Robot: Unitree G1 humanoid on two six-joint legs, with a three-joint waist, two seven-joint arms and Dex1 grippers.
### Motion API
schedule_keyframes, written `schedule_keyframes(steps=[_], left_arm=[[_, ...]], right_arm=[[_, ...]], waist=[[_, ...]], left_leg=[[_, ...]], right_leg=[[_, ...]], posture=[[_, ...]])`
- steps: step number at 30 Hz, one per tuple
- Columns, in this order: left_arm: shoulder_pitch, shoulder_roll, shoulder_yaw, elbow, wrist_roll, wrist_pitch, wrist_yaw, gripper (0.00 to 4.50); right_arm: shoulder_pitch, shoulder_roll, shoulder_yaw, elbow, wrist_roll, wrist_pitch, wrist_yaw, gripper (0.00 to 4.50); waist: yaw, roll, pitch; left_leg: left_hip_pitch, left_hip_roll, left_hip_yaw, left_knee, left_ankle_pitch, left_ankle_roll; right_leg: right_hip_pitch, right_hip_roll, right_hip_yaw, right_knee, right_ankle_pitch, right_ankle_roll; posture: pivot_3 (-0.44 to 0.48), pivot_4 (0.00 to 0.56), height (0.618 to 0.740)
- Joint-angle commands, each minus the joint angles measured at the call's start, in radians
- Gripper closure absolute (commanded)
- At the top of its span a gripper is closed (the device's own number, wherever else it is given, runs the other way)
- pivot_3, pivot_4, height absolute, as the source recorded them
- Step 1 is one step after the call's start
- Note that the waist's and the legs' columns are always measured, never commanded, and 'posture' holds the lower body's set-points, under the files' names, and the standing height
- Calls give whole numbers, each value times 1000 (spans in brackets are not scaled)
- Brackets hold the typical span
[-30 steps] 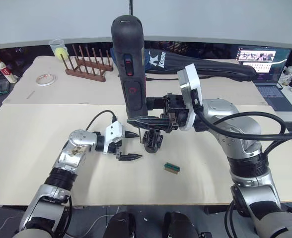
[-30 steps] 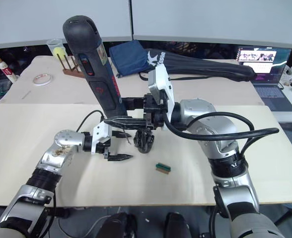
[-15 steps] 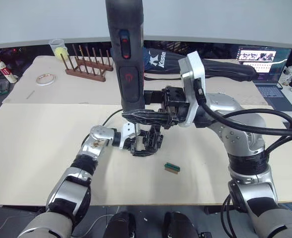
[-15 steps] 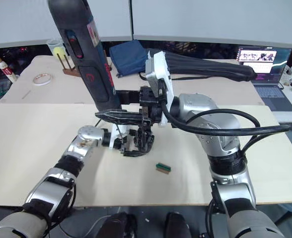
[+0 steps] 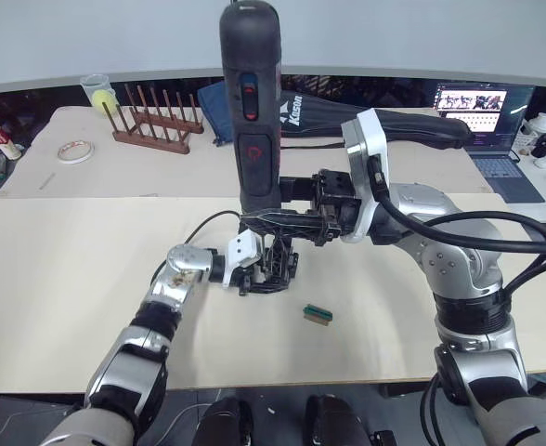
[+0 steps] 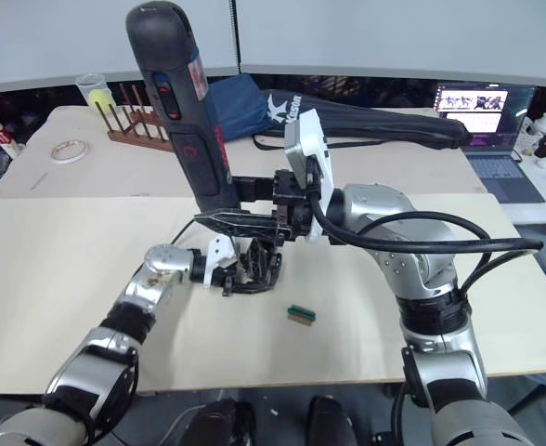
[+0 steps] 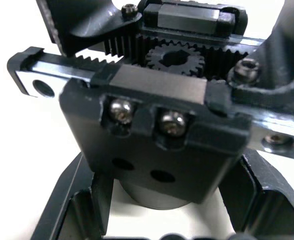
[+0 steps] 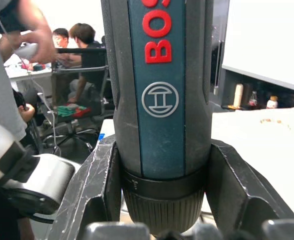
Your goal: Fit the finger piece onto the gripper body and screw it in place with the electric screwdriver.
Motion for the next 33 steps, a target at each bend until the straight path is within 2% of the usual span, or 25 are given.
schedule_keyframes(steps=[1, 4, 8, 10, 13, 16, 22, 28, 33], left_arm=[[57, -29, 12, -233, 13, 159, 161, 2168], [104, -55, 5, -335, 17, 262, 249, 2168], [139, -68, -11, -363, 25, 307, 311, 2168], [146, -60, -13, -374, 18, 313, 312, 1053], [156, -33, -14, -402, -2, 322, 287, 0], [161, 4, -13, -422, -16, 323, 255, 0], [152, 105, -16, -392, -80, 212, 63, 0], [70, 65, -32, -215, -56, 112, 41, 0], [57, 42, -34, -180, -53, 88, 52, 0]], right_arm=[[-14, 0, -41, -50, 10, -42, 7, 2560], [-11, 2, -42, -53, 15, -40, 6, 2560], [-7, 4, -39, -56, 20, -36, 10, 2560], [-7, 5, -38, -56, 20, -36, 12, 2560], [-6, 3, -37, -56, 20, -35, 16, 2560], [-3, 1, -36, -58, 19, -34, 20, 2560], [-3, -4, -37, -52, 15, -33, 31, 2560], [4, -19, -33, -52, 2, -38, 43, 2560], [-1, -27, -37, -67, 2, -23, 32, 2560]], waist=[[2, 0, 0], [10, 0, 0], [10, 0, 0], [11, 0, 0], [9, 0, 0], [8, 0, 0], [6, 0, 0], [16, 0, 0], [13, 0, 0]], left_leg=[[0, 0, 0, 0, 0, 0], [0, 0, -1, 0, 0, 1], [0, 0, -1, 0, 0, 1], [0, -1, -1, 0, 0, 0], [0, 0, 0, 0, 0, 0], [0, 0, -1, 0, 0, 0], [0, 0, 0, 0, 0, 0], [0, -1, 0, 0, 0, 0], [0, -1, 0, 0, 0, 0]], right_leg=[[0, 0, 0, 0, 0, 0], [0, -1, 0, -1, 0, 0], [0, -1, 0, -1, 0, 0], [0, -1, -1, -1, 0, 0], [0, -1, -1, -1, 0, 0], [0, -1, -1, -1, 0, 0], [0, -1, -1, -1, 0, 0], [0, -1, -1, -2, 0, 0], [0, -1, -1, -2, 0, 0]], posture=[[0, 150, 740], [0, 150, 740], [0, 150, 740], [0, 150, 740], [0, 150, 740], [0, 150, 740], [0, 150, 740], [0, 150, 740], [0, 150, 740]])
